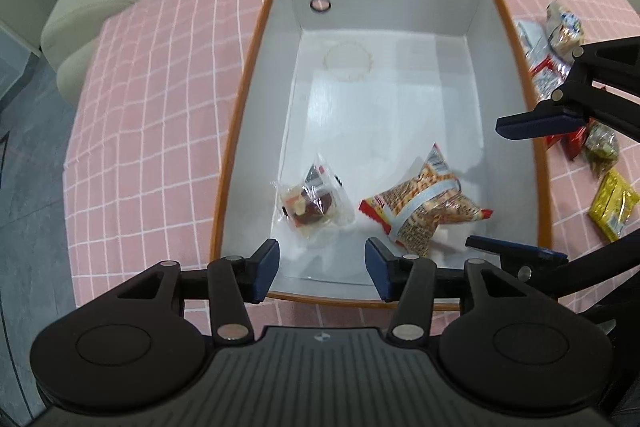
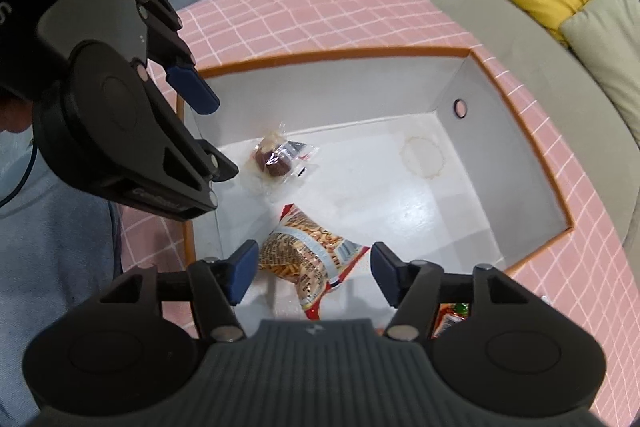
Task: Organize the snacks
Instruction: 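Lift both tools out of the box and move back toward the snack pile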
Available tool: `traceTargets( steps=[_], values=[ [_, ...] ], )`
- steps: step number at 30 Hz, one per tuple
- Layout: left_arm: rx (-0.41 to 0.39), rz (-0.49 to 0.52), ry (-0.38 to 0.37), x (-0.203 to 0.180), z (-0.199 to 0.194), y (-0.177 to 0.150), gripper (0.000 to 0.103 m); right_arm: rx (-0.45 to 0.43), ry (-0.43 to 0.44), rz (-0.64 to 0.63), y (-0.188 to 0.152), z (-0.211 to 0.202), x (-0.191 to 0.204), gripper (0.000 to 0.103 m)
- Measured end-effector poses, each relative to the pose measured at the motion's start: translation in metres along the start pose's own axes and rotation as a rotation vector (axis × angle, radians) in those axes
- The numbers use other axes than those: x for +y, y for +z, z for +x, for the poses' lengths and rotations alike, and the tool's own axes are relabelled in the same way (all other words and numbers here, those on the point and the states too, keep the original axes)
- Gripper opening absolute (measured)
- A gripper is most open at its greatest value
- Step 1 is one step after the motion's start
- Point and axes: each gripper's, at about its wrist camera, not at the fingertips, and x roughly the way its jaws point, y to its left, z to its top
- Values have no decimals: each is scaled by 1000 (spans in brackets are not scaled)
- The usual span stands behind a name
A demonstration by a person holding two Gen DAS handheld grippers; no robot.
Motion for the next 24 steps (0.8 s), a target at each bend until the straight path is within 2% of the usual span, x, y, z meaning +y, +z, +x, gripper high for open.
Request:
traceTargets(
  steps=[11,18,24],
  values=[
    [-148,-30,21,-19,-56,-6,59,-127,-18,93,-20,-59,-9,65],
    [-271,-47,9,-47,-90,-13,61,-224,-47,221,-52,-97,-20,66],
    [-361,-68,-13,-80,-108,-21,62,-279,-119,332,-90,-119,-33,66]
  ],
)
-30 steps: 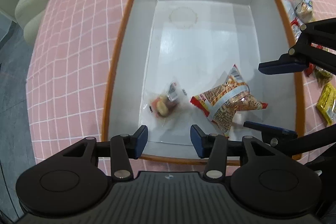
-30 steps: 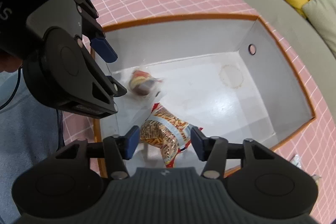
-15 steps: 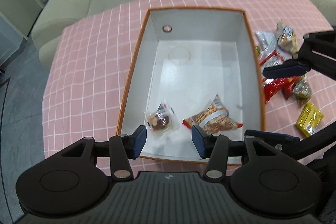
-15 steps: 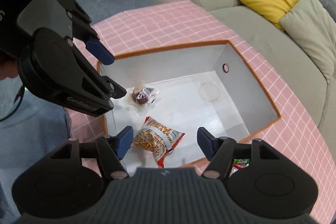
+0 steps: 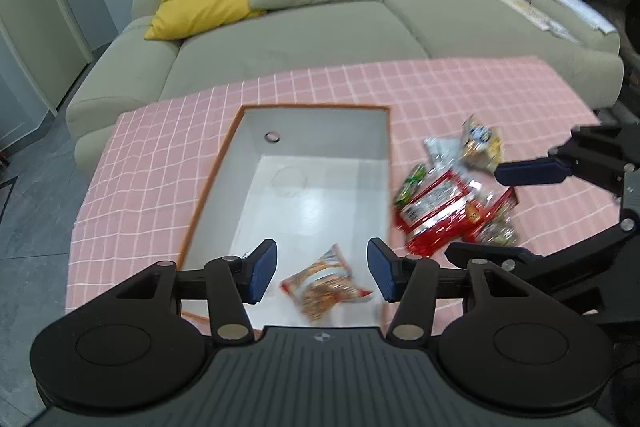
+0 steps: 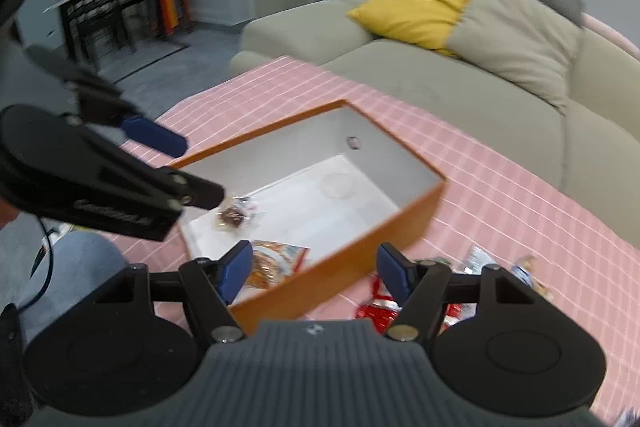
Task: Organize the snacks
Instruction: 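Lift both tools out of the box and move back toward the snack pile, then grasp the yellow biscuit packet with the left gripper while the right grasps the clear nut bag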
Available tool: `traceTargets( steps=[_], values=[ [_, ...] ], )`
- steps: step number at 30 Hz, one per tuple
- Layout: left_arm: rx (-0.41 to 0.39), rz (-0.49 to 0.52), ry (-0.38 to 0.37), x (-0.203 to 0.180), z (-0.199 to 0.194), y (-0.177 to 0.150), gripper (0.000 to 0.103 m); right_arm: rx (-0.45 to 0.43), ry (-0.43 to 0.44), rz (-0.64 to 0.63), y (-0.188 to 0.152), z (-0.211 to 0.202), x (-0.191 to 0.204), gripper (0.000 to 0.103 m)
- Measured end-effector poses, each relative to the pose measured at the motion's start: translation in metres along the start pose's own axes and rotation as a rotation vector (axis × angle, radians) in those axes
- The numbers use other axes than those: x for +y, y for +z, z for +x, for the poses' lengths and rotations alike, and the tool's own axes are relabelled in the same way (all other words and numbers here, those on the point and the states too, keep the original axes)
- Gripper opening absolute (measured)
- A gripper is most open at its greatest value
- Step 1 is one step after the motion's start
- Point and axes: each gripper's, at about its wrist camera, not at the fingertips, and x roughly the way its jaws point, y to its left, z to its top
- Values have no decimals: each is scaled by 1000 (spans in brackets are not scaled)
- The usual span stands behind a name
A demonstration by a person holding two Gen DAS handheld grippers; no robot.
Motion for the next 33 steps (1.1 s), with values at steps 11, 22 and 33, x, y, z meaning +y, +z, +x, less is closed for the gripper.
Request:
traceTargets(
  steps=[11,22,33],
  values=[
    [-114,-113,-121,-52,-3,-17,63,-66,-163,139,-66,-27,-35,67],
    [-30,-117,-187,-86,43,-42,63,-19,-282,306,-141,-19,-75,74],
    [73,-87,-245,-105,83,-65,64,107,-265,456,-179,8,-98,83]
  ],
)
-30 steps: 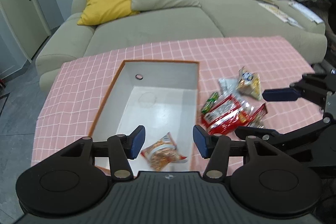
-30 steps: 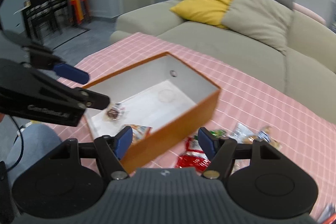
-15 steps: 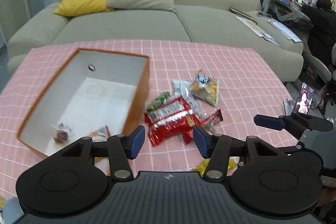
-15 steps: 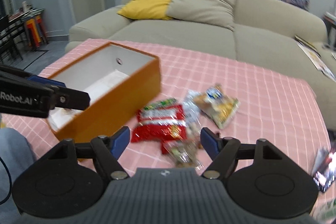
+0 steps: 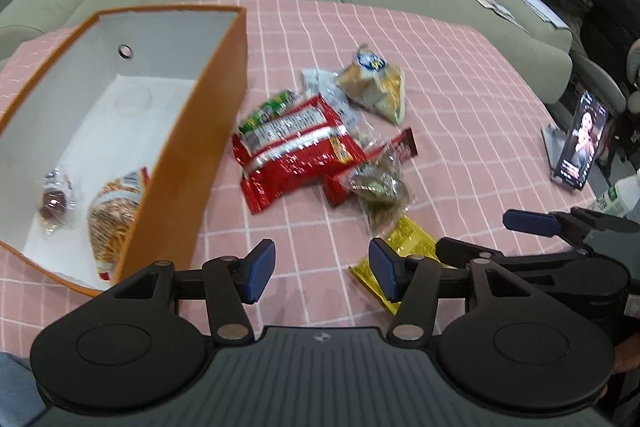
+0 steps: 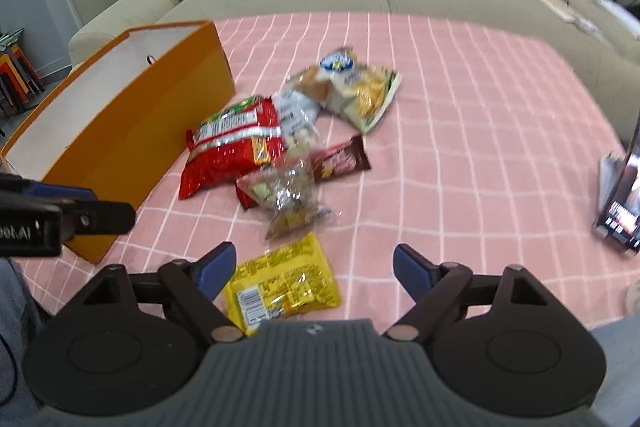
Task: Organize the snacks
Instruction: 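Grasp the yellow biscuit packet with the left gripper while the right grasps the clear nut bag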
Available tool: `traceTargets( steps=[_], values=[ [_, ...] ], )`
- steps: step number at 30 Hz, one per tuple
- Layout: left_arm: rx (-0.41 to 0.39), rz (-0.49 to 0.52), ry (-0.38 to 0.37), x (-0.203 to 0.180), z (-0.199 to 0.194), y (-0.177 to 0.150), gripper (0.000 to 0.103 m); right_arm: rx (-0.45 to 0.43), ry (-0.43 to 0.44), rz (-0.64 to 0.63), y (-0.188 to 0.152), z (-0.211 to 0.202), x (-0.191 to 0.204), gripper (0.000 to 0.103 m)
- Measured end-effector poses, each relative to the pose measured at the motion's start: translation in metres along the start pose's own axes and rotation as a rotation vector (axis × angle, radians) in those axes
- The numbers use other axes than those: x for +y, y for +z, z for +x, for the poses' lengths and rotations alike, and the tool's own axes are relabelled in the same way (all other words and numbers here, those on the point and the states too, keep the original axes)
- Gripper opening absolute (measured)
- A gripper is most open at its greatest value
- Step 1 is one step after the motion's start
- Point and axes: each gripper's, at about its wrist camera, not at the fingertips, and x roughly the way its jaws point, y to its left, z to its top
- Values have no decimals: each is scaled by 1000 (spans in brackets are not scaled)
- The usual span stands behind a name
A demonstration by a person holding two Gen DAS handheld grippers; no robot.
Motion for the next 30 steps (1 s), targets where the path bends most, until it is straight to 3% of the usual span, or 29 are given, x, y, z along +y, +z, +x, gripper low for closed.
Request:
traceTargets(
  steps=[3,7,10,17,30],
  values=[
    [29,31,-30,-4,12,-2,66,28,-10,-2,0,8,-3,78],
    [66,107,-84,-16,28,-6,70,101,-57,-46,-1,18,-10,59],
    [85,189,-123,-29,41,-9,76,142,-55,-10,-2,23,-22,51],
    [157,342,-177,-49,74,-14,81,144,-34,-4,-3,21,-30,50],
    [239,420,-163,-68,110,-6,83,162,-3,7,-4,30,-33,50]
  ],
)
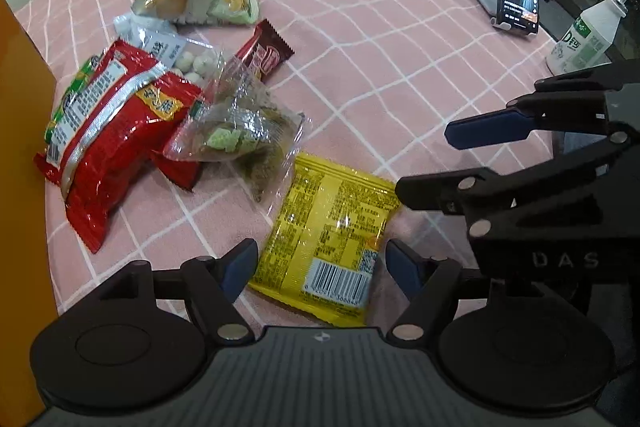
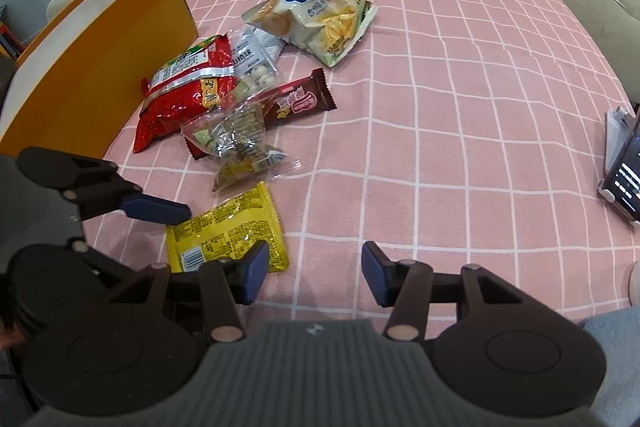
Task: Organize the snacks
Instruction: 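Grasp the yellow biscuit packet with the left gripper while the right grasps the clear nut bag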
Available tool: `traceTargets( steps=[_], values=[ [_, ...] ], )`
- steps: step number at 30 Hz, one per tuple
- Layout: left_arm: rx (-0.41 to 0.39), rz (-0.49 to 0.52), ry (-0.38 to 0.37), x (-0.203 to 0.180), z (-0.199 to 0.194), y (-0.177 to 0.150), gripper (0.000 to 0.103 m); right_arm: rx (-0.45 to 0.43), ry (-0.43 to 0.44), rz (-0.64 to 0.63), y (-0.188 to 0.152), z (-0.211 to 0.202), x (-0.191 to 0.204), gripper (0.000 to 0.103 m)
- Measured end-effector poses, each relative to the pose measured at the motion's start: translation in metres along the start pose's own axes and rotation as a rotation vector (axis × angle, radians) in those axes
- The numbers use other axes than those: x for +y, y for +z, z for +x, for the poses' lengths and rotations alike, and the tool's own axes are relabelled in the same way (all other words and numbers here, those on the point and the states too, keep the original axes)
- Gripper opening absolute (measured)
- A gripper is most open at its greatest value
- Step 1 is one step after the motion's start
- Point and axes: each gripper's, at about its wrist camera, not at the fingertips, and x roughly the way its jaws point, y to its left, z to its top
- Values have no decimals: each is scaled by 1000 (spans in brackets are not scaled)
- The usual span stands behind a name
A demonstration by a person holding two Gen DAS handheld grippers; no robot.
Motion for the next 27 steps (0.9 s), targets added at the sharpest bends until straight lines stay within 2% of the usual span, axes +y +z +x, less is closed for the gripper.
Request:
traceTargets(
  steps=[1,5,6,12,17,27],
  values=[
    [3,7,4,-1,1,0,83,0,0,-1,0,1,0,50],
    [5,33,50,-7,1,0,66,6,4,-1,1,4,-1,50],
    [4,34,59,-8,0,0,65,7,5,-3,2,4,-1,50],
    [9,-43,62,-3,-5,-3,63,-5,2,-11,2,3,-1,50],
    [-13,-99,71,4,-23,-13,63,-27,12,-12,2,1,-1,50],
    [-93,-291,187,38,-68,-28,63,-88,40,-112,10,5,17,50]
  ],
)
